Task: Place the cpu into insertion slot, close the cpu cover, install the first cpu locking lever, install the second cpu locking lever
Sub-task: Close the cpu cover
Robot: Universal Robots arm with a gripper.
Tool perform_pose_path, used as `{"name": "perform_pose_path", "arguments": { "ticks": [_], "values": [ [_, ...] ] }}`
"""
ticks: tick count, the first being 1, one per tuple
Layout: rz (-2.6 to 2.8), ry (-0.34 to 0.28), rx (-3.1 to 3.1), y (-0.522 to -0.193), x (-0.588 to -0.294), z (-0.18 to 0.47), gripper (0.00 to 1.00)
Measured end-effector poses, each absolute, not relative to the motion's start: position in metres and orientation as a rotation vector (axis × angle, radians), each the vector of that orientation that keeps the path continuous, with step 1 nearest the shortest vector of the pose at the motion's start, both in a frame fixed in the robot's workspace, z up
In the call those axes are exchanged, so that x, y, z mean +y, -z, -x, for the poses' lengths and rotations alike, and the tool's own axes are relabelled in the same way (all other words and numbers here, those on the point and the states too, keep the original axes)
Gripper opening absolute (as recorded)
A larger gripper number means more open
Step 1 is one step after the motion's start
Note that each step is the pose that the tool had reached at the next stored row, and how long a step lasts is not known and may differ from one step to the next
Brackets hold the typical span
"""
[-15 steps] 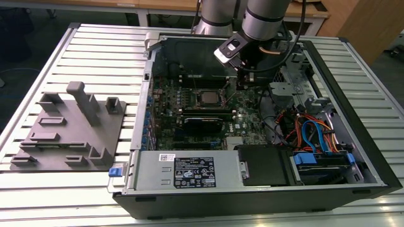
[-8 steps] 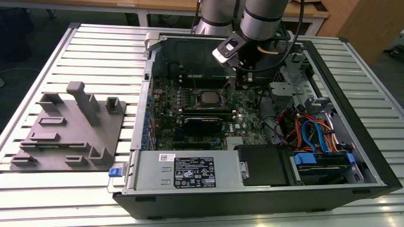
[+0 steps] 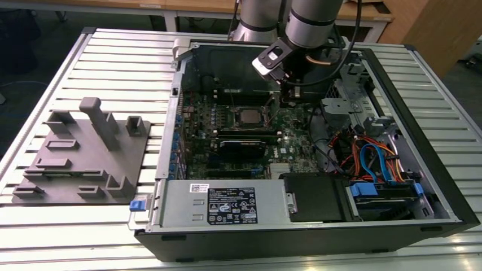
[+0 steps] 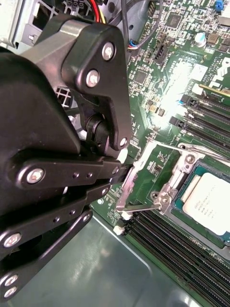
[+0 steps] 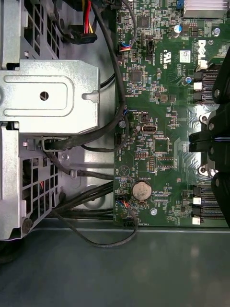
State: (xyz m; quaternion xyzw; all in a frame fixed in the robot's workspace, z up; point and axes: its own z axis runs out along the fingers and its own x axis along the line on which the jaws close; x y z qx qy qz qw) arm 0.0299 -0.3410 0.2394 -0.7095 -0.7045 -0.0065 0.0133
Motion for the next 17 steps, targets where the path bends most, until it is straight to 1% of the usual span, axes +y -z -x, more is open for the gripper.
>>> {"name": "perform_pose_path", "arguments": {
  "ticks": [17],
  "values": [
    [2.21,0.02,-2.195,-0.2394,-0.341,-0.0234,0.1]
  ]
}}
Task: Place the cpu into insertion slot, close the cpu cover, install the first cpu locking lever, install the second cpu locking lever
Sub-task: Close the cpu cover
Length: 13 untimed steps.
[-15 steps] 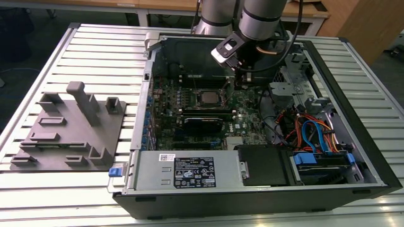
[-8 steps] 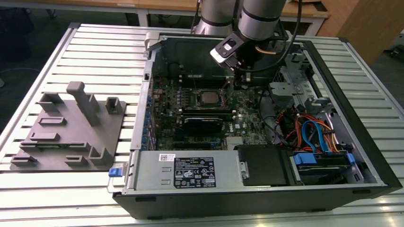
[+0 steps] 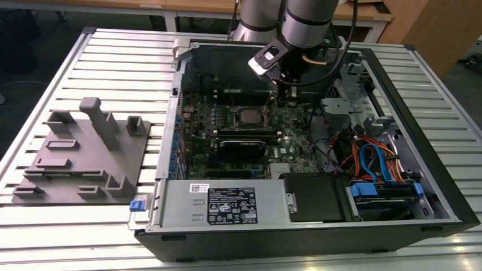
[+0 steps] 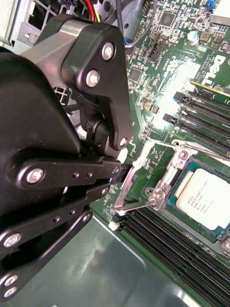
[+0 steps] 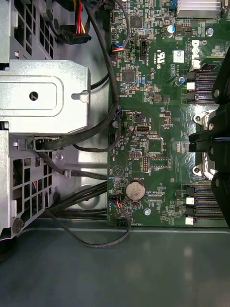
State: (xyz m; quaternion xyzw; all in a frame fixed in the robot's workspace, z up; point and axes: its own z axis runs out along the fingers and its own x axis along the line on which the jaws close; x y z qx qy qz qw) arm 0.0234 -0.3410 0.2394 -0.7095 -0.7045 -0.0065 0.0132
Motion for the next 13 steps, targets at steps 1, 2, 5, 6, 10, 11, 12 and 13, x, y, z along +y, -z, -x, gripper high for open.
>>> {"name": "perform_pose_path", "arguments": {
  "ticks": [1,2,5,6,10,11,12,13],
  "values": [
    [2.21,0.02,-2.195,-0.2394,-0.341,-0.0233,0.1],
    [2.21,0.02,-2.195,-0.2394,-0.341,-0.0231,0.1],
    [2.21,0.02,-2.195,-0.2394,-0.341,-0.0225,0.1],
    [2.21,0.02,-2.195,-0.2394,-0.341,-0.0222,0.1],
    [2.21,0.02,-2.195,-0.2394,-0.341,-0.0206,0.1],
    [2.211,0.02,-2.195,-0.2395,-0.341,-0.0201,0.1],
    [2.21,0.02,-2.195,-0.2394,-0.341,-0.0195,0.1],
    [2.21,0.02,-2.195,-0.2394,-0.341,-0.0189,0.1]
  ]
}}
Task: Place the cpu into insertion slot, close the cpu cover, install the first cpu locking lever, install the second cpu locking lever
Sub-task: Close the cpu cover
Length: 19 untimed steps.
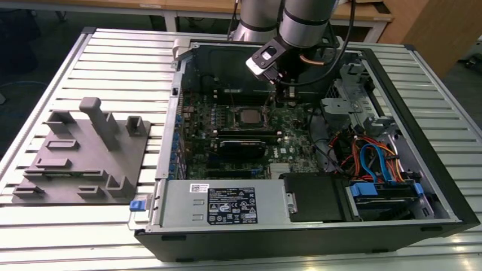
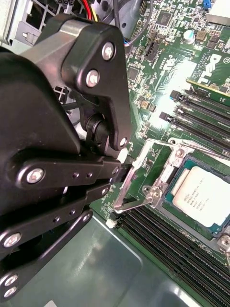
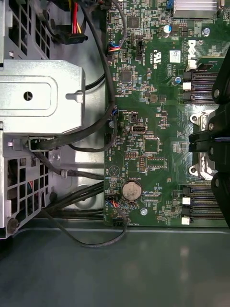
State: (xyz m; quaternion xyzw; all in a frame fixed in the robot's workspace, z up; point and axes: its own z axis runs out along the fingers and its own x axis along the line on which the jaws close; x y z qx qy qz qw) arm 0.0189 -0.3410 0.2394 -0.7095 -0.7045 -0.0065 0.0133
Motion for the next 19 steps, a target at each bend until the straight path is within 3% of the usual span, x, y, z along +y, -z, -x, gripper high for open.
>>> {"name": "perform_pose_path", "arguments": {
  "ticks": [19],
  "values": [
    [2.211,0.02,-2.195,-0.2394,-0.341,-0.0122,0.1]
  ]
}}
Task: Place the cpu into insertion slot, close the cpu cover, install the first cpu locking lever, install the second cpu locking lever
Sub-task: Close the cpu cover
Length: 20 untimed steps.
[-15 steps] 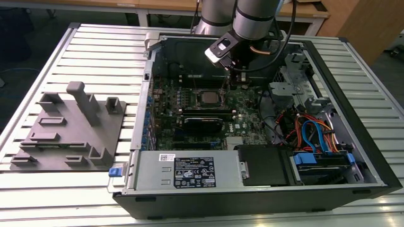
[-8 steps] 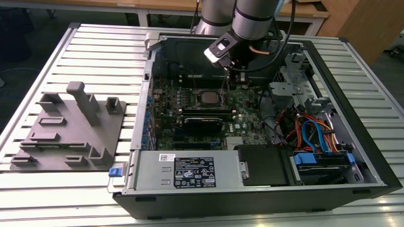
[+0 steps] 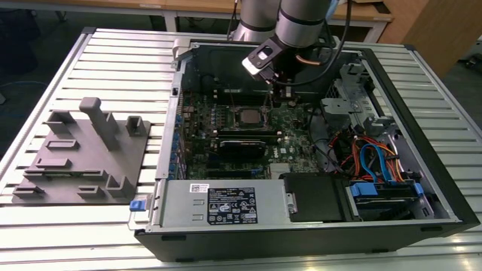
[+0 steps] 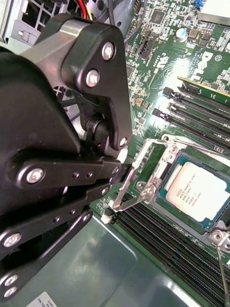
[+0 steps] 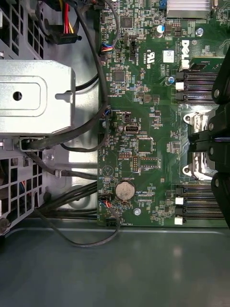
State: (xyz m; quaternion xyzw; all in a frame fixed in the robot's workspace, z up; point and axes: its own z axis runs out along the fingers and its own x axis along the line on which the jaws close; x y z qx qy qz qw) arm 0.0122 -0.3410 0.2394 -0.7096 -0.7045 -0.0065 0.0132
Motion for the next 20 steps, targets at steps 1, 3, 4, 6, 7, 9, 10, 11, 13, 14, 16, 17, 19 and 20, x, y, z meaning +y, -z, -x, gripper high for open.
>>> {"name": "perform_pose_path", "arguments": {
  "ticks": [1,3,4,6,7,9,10,11,13,14,16,17,19,20],
  "values": [
    [2.211,0.02,-2.195,-0.2394,-0.341,-0.0118,0.1],
    [2.21,0.02,-2.195,-0.2394,-0.341,-0.0112,0.1],
    [2.21,0.02,-2.195,-0.2394,-0.341,-0.0108,0.1],
    [2.21,0.02,-2.195,-0.2394,-0.341,-0.0101,0.1],
    [2.21,0.02,-2.195,-0.2395,-0.341,-0.0099,0.1],
    [2.21,0.02,-2.195,-0.2394,-0.341,-0.0098,0.1],
    [2.21,0.02,-2.195,-0.2394,-0.341,-0.0097,0.1],
    [2.21,0.02,-2.195,-0.2394,-0.341,-0.0096,0.1],
    [2.211,0.02,-2.195,-0.2394,-0.341,-0.0092,0.1],
    [2.21,0.02,-2.195,-0.2394,-0.341,-0.0089,0.1],
    [2.21,0.02,-2.195,-0.2394,-0.341,-0.0079,0.1],
    [2.21,0.02,-2.195,-0.2394,-0.341,-0.0073,0.1],
    [2.21,0.02,-2.195,-0.2394,-0.341,-0.0062,0.1],
    [2.21,0.02,-2.195,-0.2394,-0.341,-0.0058,0.1]
  ]
}}
